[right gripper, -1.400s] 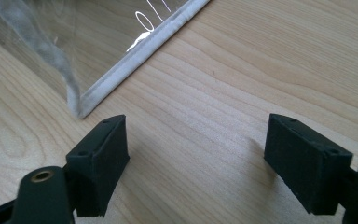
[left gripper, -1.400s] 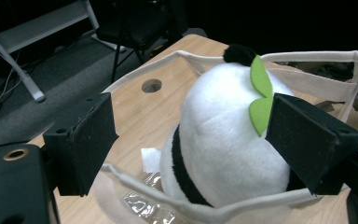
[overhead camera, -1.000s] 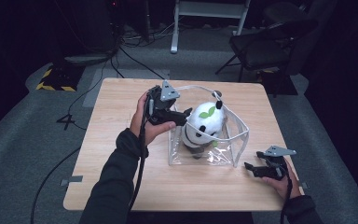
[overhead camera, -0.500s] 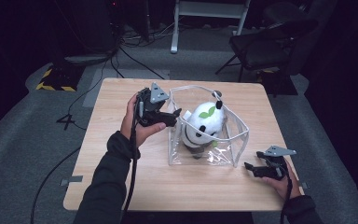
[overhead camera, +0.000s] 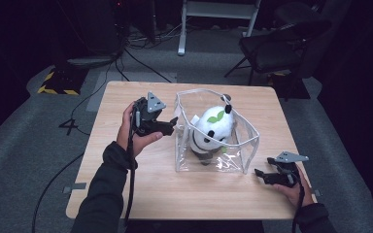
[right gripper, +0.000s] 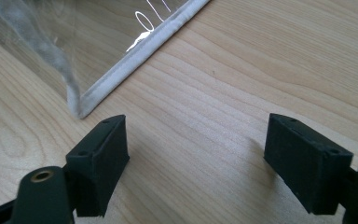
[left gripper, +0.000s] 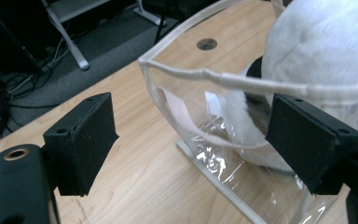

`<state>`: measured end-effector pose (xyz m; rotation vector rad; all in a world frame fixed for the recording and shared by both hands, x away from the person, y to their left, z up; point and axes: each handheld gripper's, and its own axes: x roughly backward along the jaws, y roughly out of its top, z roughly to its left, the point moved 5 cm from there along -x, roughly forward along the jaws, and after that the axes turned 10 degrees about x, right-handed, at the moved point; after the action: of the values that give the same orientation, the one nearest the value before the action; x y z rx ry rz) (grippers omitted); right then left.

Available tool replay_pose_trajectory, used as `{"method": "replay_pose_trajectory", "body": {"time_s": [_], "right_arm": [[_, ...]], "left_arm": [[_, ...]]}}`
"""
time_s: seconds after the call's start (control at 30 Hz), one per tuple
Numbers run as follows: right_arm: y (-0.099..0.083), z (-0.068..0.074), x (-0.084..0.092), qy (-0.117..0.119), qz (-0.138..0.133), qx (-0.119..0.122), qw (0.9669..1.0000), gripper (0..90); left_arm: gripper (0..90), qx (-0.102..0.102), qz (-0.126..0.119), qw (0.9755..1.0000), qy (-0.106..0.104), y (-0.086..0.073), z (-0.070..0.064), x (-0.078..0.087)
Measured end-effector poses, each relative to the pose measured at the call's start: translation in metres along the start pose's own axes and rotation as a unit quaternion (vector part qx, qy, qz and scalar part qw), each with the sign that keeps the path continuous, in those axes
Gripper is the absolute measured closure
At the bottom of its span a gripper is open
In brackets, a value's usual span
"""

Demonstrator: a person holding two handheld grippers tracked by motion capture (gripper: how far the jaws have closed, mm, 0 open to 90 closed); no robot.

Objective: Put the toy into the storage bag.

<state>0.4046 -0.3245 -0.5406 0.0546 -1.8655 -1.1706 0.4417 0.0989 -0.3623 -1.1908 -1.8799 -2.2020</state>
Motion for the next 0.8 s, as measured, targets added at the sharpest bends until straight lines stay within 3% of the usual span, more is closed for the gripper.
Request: {"method": "replay_pose_trajectory", "body": {"time_s": [0.8], "right_arm": [[0.0,0.0,0.0,0.0,0.0,0.0,1.0,21.7]], "left_arm": [[15.9,0.022,0.06,0.9977,0.024,-0.065,0.027,-0.018]]}}
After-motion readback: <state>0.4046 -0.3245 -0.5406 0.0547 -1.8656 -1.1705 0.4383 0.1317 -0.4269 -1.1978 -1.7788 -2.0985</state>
